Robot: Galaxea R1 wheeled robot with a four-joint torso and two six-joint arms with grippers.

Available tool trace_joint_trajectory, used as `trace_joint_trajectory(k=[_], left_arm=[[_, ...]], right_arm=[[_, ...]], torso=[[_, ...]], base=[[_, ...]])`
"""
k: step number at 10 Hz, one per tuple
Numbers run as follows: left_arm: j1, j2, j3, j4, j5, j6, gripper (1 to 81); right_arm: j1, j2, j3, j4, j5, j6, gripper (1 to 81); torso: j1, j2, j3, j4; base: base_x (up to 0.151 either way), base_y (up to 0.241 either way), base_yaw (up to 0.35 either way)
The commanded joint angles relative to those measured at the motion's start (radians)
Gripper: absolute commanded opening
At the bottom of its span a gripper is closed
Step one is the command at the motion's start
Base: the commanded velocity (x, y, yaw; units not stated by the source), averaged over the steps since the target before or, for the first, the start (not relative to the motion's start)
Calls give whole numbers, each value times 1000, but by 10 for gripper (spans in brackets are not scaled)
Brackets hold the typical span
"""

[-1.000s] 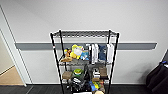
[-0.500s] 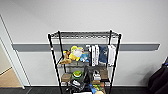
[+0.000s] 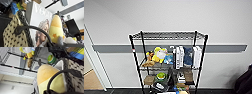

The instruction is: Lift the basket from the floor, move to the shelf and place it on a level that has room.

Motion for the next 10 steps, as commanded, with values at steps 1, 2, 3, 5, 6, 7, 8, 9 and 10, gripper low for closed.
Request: trace_joint_trajectory(k=[1,2,3,5,6,7,8,9,10], left_arm=[[-126,-5,94,-1,33,10,10],[-128,-5,94,-3,32,10,10],[-128,-5,96,-1,33,10,10],[-128,-6,96,-1,33,10,10],[-128,-6,96,-3,33,10,10],[-128,-6,97,-1,33,10,10],[-128,-6,97,-1,33,10,10],[-128,-6,97,-1,32,10,10],[-127,-6,97,-1,33,10,10]], right_arm=[[115,7,92,-54,-70,6,10],[115,7,93,-54,-72,6,10],[115,7,95,-54,-70,6,10],[115,7,95,-54,-70,6,10],[115,6,96,-54,-70,6,10],[115,4,98,-54,-70,6,10],[115,4,98,-54,-70,6,10],[115,4,98,-54,-70,6,10],[115,4,96,-54,-72,6,10]], torso=[[0,0,0,0],[0,0,0,0],[0,0,0,0],[0,0,0,0],[0,0,0,0],[0,0,0,0],[0,0,0,0],[0,0,0,0],[0,0,0,0]], base=[[115,0,0],[114,0,0],[115,0,0],[115,0,0],[114,0,0],[115,0,0],[115,0,0],[115,0,0],[115,0,0]])
